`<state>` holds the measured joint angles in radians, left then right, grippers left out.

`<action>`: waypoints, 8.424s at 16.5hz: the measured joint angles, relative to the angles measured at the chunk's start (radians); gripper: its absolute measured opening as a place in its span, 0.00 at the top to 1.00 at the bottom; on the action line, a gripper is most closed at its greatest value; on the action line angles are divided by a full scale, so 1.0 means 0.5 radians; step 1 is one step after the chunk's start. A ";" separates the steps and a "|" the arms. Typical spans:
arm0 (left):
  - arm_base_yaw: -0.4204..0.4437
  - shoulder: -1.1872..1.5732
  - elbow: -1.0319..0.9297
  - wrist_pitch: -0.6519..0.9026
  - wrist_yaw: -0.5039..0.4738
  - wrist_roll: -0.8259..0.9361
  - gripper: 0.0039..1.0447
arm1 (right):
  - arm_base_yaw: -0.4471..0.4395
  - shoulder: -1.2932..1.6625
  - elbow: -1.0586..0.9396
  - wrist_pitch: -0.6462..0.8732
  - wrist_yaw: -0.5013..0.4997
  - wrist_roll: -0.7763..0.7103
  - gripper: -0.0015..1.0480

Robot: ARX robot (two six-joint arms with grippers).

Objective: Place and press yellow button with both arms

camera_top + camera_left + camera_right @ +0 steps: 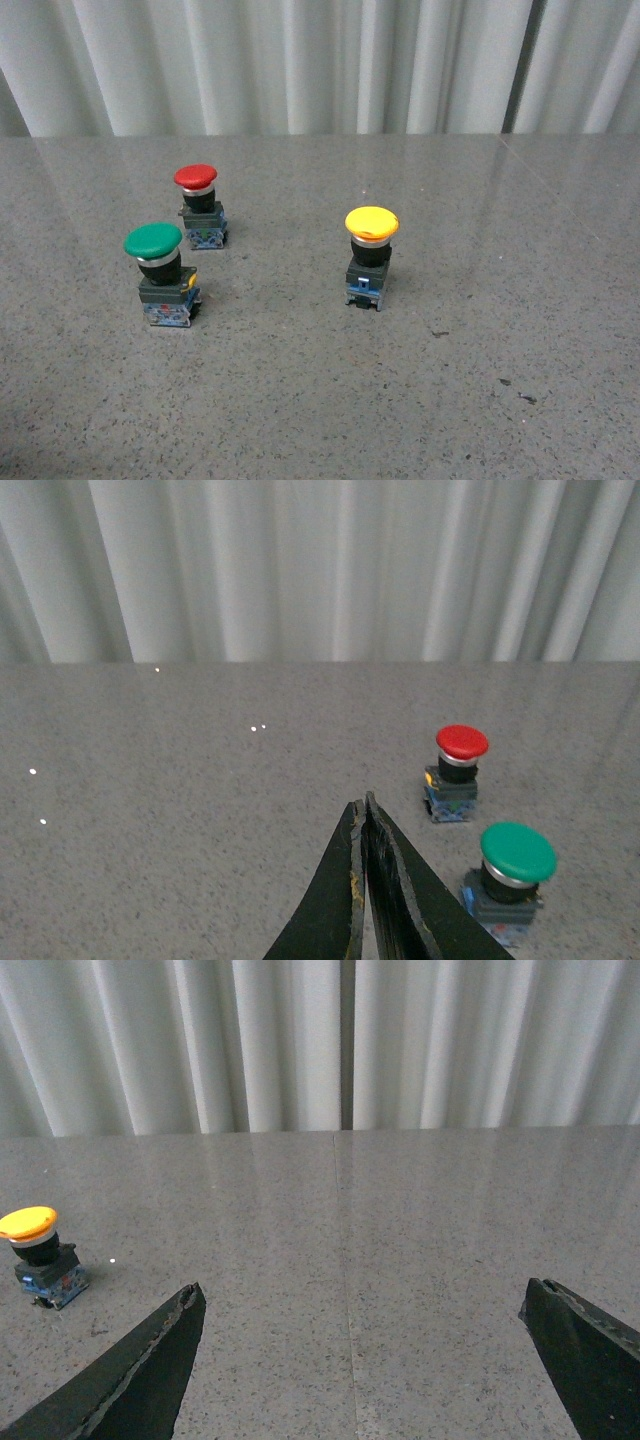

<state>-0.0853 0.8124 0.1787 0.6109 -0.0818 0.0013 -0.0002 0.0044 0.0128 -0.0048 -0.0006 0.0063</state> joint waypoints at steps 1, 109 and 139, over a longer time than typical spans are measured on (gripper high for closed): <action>0.082 -0.081 -0.046 -0.021 0.114 0.005 0.99 | 0.000 0.000 0.000 0.000 0.000 0.000 0.06; 0.165 -1.603 -0.327 -1.231 0.164 -0.002 0.06 | 0.542 1.561 0.912 0.619 0.169 0.385 0.98; 0.165 -1.603 -0.327 -1.231 0.163 -0.002 0.06 | 0.000 0.000 0.000 0.000 0.001 -0.001 0.98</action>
<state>-0.0029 0.0109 0.0151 -0.0044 -0.0002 0.0006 -0.0002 0.0044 0.0128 -0.0048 -0.0002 0.0059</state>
